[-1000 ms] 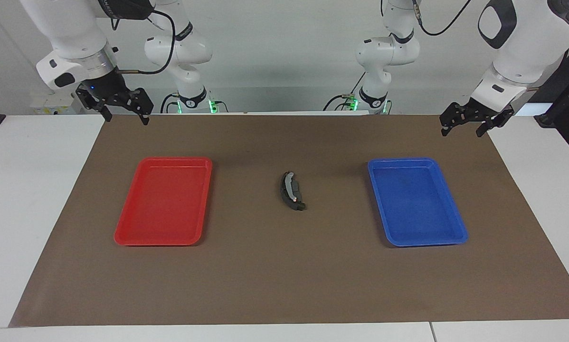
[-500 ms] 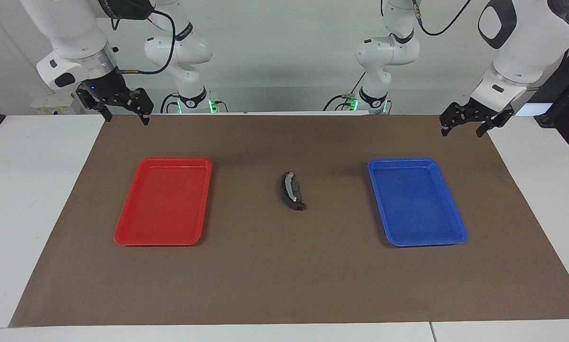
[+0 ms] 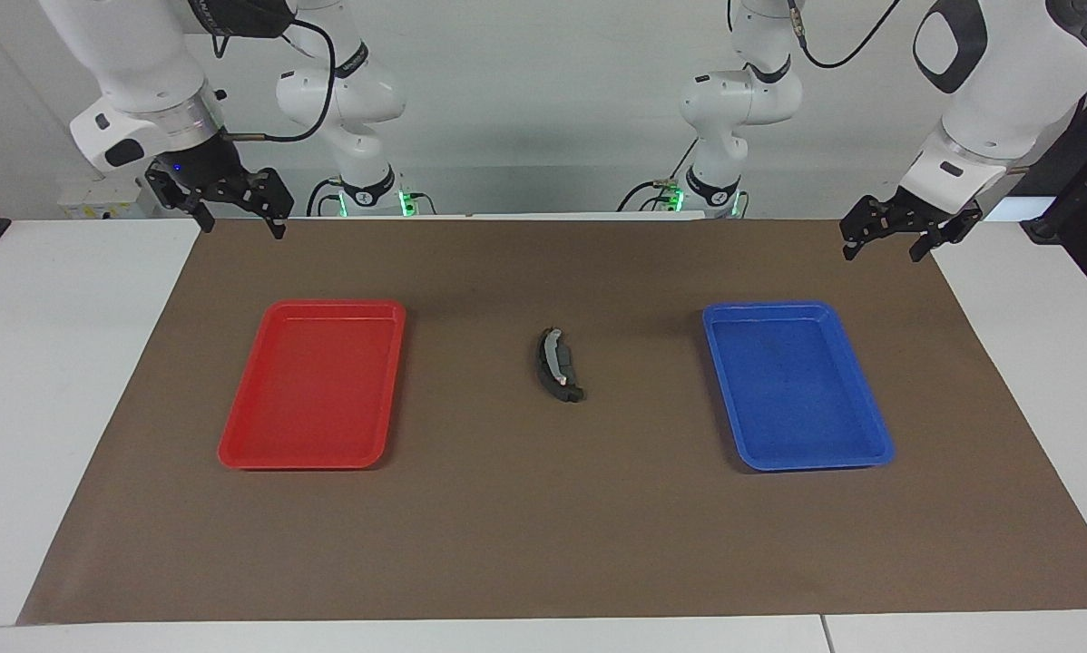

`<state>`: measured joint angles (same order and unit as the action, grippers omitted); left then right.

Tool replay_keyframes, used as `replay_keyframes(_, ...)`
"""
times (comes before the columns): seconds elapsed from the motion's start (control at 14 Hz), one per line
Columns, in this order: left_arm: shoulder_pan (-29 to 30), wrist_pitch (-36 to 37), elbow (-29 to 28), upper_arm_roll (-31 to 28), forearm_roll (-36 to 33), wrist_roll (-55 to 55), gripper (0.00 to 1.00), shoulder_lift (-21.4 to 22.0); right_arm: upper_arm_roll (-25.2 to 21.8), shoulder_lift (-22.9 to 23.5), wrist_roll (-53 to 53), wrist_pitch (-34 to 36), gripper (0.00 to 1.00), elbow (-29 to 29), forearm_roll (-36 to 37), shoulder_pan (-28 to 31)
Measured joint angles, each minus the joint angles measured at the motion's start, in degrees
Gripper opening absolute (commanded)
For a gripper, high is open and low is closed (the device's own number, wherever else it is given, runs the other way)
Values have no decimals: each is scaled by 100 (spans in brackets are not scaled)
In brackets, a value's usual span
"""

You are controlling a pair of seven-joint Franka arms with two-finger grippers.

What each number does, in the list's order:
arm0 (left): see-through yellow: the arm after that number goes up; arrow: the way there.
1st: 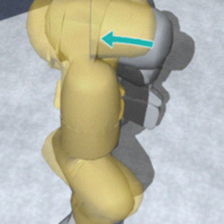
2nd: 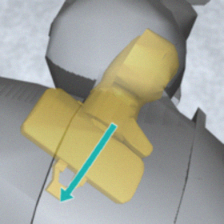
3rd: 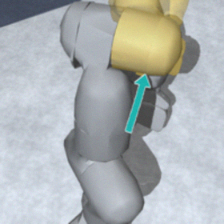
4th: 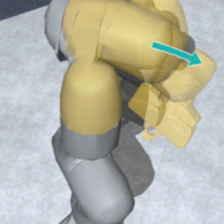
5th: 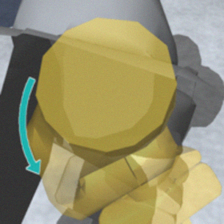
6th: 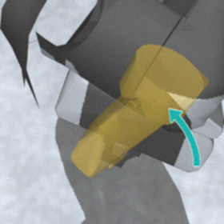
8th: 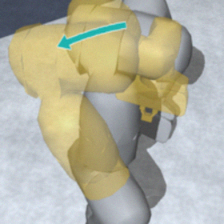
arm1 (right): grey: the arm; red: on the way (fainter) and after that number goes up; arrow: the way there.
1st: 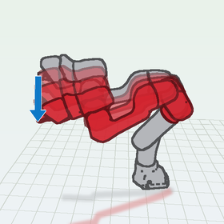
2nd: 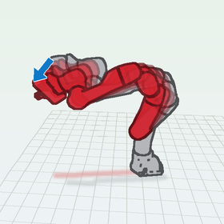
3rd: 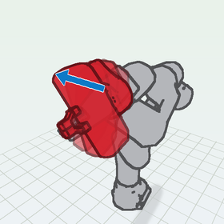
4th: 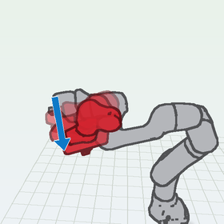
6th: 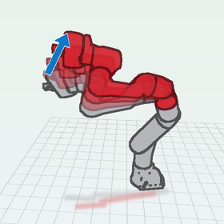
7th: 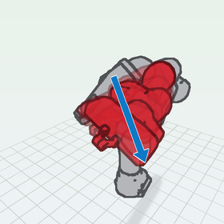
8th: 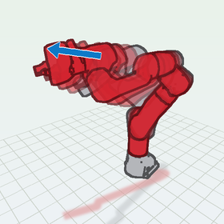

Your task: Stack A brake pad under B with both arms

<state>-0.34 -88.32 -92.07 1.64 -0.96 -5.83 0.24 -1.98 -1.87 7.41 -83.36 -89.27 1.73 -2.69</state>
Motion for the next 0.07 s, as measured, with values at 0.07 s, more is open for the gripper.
replay_keyframes(0.07,0,0,0,0,0,0,100,0,0,0,0,0,99,0,0,0)
